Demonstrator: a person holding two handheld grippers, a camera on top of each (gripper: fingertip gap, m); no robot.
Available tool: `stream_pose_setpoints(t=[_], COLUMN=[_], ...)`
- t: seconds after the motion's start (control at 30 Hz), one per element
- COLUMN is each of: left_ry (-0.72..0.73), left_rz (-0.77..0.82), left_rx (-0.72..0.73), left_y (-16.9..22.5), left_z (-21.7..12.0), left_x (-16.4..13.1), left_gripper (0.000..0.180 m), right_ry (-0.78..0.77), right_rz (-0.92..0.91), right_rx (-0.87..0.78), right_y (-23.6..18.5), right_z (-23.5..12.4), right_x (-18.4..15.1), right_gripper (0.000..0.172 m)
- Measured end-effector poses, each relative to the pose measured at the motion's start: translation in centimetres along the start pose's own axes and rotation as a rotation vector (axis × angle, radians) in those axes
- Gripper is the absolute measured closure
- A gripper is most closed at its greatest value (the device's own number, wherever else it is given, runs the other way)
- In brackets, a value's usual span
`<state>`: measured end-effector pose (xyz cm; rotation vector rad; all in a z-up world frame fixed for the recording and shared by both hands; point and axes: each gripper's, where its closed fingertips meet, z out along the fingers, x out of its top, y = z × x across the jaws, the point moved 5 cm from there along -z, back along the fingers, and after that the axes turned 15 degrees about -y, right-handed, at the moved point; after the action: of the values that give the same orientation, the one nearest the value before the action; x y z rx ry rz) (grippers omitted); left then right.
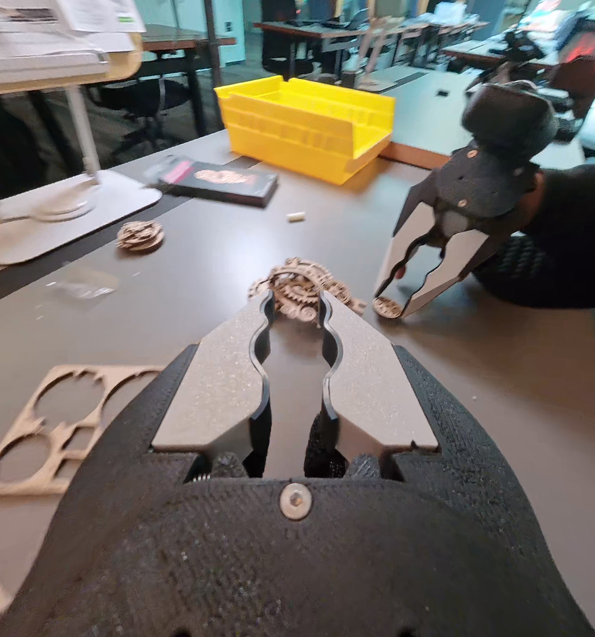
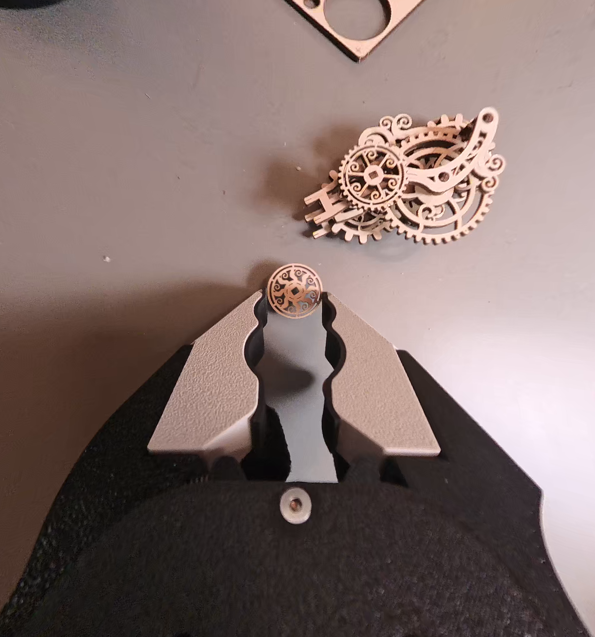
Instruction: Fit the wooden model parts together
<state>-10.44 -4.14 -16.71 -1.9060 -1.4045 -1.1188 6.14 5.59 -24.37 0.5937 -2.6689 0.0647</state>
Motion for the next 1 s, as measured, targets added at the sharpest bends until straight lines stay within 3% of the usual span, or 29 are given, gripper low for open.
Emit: stream_pose_setpoints(t=[0.23,0.5,0.73,1.0], left_ry=[-0.009,0.162,0.144,0.036], left_rz=[0.017,-0.018,0.054,0.183], left_rx=[-0.181,-0.291,-0.22,-0.263], left_y=[2.1,-0.9,-3.0,-1.4], left_z=[5.8,7.0,6.5,8.0], left_x=[3.6,6.1,3.3,1.5], left_gripper=[0.148,0.148,0.149,0.15], right_ry=[0.116,0.147,0.105,0.04], right_rz=[-0.046,-0.191,-0.246,-0.285], right_rx=[-0.065,-0.173,-0.072,-0.025], right_y=[2.1,6.8,8.1,7.6], right_z=[-4.4,-9.2,-5.6,-3.1], right_x=[2.2,7.3,7.4,6.2], right_gripper=[0.142,0.142,0.142,0.142])
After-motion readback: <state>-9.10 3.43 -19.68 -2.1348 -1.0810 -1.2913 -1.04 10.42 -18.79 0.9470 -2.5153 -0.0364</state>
